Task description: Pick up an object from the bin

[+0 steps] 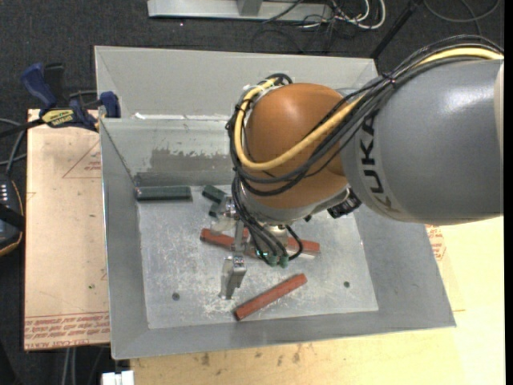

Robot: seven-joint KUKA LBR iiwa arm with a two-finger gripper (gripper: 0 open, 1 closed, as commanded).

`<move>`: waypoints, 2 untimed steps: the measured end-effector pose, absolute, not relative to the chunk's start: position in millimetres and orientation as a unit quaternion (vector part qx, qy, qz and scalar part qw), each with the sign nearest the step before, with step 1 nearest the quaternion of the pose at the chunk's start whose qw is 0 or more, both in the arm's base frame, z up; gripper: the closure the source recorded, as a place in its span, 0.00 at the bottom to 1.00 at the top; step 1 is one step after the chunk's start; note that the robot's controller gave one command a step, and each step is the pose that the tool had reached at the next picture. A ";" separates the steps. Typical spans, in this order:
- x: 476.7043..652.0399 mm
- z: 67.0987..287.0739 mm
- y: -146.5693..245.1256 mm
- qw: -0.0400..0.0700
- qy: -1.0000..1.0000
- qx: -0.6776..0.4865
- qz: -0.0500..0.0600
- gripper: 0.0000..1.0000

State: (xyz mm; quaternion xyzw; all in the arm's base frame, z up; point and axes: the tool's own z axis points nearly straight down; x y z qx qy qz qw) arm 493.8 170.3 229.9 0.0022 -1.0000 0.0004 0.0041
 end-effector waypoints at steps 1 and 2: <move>495.6 234.0 169.2 0.000 -1.000 0.000 0.000 0.00; 500.5 189.8 140.1 -0.004 -1.000 0.004 -0.002 0.00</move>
Offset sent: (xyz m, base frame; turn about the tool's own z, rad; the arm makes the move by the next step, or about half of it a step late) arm 0.0097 -0.0678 -0.0954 -0.0066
